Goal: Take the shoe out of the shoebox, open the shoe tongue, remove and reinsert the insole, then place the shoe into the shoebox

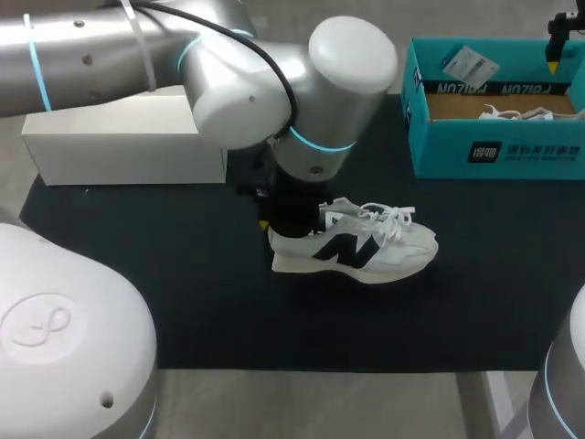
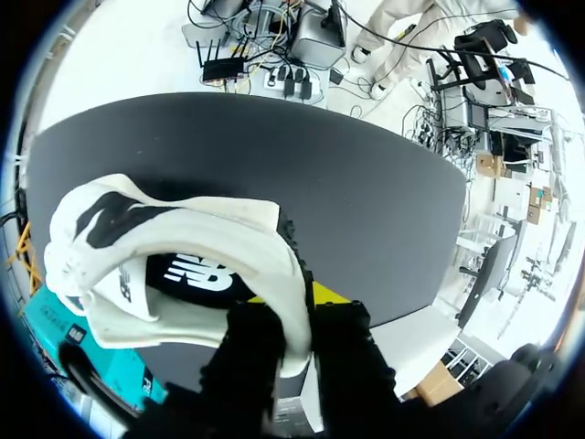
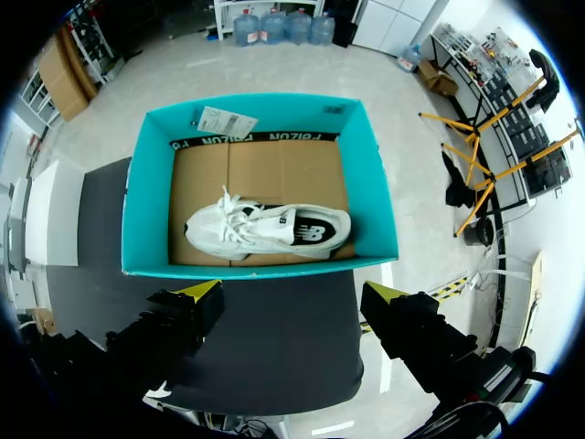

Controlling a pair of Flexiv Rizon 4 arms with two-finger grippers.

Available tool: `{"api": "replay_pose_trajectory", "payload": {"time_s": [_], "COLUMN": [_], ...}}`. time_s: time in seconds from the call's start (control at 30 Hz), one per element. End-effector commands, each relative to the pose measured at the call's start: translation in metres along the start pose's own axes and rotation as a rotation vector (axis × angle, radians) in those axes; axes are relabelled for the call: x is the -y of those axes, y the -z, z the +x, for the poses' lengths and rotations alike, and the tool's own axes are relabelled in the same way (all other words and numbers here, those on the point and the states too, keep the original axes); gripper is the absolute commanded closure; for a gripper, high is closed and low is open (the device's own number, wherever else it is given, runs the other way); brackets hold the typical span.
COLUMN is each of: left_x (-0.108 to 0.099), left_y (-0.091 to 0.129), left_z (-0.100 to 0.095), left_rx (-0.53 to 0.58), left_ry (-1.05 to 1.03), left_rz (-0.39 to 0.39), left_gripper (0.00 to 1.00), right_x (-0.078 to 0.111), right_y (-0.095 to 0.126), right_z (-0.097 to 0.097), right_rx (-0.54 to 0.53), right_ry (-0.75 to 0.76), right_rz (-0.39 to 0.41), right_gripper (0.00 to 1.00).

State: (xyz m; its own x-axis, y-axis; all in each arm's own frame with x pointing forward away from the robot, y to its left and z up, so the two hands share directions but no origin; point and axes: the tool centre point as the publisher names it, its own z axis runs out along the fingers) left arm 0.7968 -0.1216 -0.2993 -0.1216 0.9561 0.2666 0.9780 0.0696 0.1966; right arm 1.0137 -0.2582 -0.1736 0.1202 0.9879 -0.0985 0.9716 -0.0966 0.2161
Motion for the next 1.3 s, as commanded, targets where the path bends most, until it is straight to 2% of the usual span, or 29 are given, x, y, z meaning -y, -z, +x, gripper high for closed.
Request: {"api": "replay_pose_trajectory", "payload": {"time_s": [0.03, 0.4, 0.73, 0.9, 0.93, 0.97, 1.0, 1.17, 1.3], "left_x": [-0.003, -0.006, -0.006, 0.002, 0.003, 0.005, 0.005, 0.008, 0.009], "left_y": [-0.023, -0.051, -0.065, -0.069, -0.068, -0.066, -0.064, -0.041, -0.020], "left_z": [-0.019, -0.036, -0.046, -0.046, -0.045, -0.043, -0.041, -0.029, -0.021], "left_rx": [-0.023, -0.012, -0.003, -0.021, -0.024, -0.026, -0.025, 0.003, 0.040], "left_ry": [-0.008, -0.007, 0.028, 0.003, -0.004, -0.007, -0.013, -0.024, 0.012], "left_rz": [0.016, 0.048, 0.089, 0.094, 0.099, 0.100, 0.101, 0.119, 0.169], "left_gripper": [1.00, 1.00, 1.00, 1.00, 0.73, 0.07, 0.00, 0.00, 0.00], "right_x": [0.001, 0.001, 0.001, 0.001, 0.001, 0.001, 0.001, 0.001, 0.001], "right_y": [0.000, 0.000, 0.000, 0.000, 0.000, 0.000, 0.000, 0.000, 0.000], "right_z": [0.000, 0.000, 0.000, 0.000, 0.000, 0.000, 0.000, 0.000, 0.000], "right_rx": [0.000, 0.000, 0.000, 0.000, 0.000, 0.000, 0.000, 0.000, 0.000], "right_ry": [-0.001, -0.001, -0.001, -0.001, -0.001, -0.001, -0.001, -0.001, -0.001], "right_rz": [-0.002, -0.002, -0.002, -0.002, -0.002, -0.002, -0.002, -0.002, -0.002], "right_gripper": [0.00, 0.00, 0.00, 0.00, 0.00, 0.00, 0.00, 0.00, 0.00]}}
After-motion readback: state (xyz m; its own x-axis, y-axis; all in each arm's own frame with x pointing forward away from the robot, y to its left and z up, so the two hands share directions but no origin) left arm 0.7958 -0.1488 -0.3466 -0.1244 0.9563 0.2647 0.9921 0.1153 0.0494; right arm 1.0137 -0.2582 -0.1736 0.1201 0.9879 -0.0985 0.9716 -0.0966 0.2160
